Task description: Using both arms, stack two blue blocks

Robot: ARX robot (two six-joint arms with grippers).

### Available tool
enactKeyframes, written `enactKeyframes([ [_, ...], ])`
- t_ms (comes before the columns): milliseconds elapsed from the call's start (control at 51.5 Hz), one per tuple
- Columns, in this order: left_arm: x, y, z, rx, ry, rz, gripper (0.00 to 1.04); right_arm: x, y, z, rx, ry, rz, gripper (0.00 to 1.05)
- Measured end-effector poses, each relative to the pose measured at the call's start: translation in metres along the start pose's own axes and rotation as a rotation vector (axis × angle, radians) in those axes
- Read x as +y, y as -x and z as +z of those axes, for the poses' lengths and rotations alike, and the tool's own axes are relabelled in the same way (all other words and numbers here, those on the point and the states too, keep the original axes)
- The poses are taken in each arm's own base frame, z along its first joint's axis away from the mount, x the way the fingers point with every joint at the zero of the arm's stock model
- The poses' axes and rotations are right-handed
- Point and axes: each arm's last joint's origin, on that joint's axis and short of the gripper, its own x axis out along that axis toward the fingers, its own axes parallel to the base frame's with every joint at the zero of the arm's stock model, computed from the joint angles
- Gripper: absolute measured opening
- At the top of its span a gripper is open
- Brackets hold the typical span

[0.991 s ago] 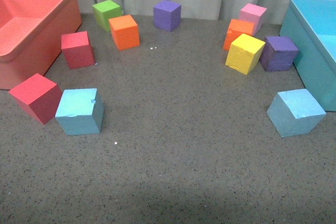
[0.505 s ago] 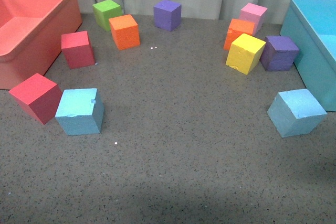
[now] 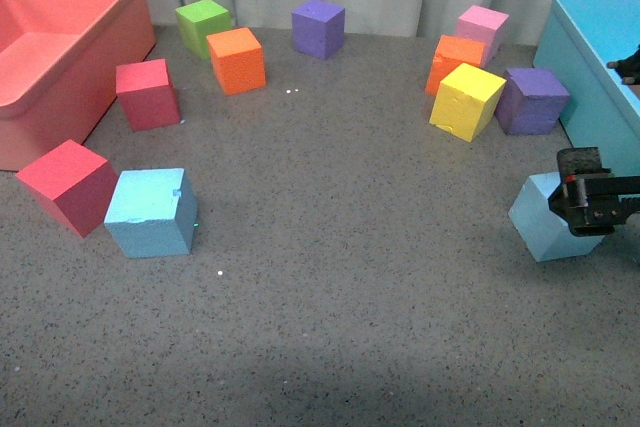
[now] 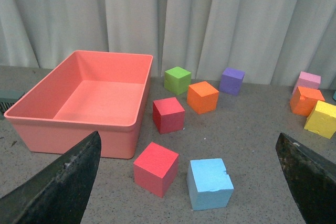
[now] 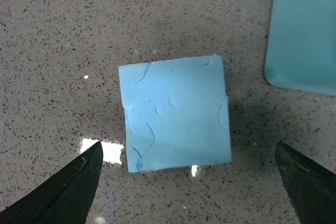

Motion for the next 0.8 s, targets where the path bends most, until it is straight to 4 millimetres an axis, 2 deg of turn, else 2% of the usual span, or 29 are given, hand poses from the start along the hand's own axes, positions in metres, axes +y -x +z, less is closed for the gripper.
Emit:
enactKeyframes([
  [427,0.000,0.000,0.000,0.000,0.000,0.000,0.98,0.002,-0.044,0.007,0.135,-0.012,0.010,0.95],
  [622,0.000,0.000,0.000,0.000,0.000,0.000,0.98,0.002,-0.058,0.011,0.168,-0.021,0.028,0.73],
  [680,0.000,0.000,0.000,0.000,0.000,0.000,0.98,0.002,-0.062,0.012,0.176,-0.020,0.026,0.61],
  [797,0.000,0.000,0.000,0.000,0.000,0.000,0.98,0.002,-0.062,0.014,0.175,-0.020,0.023,0.51],
])
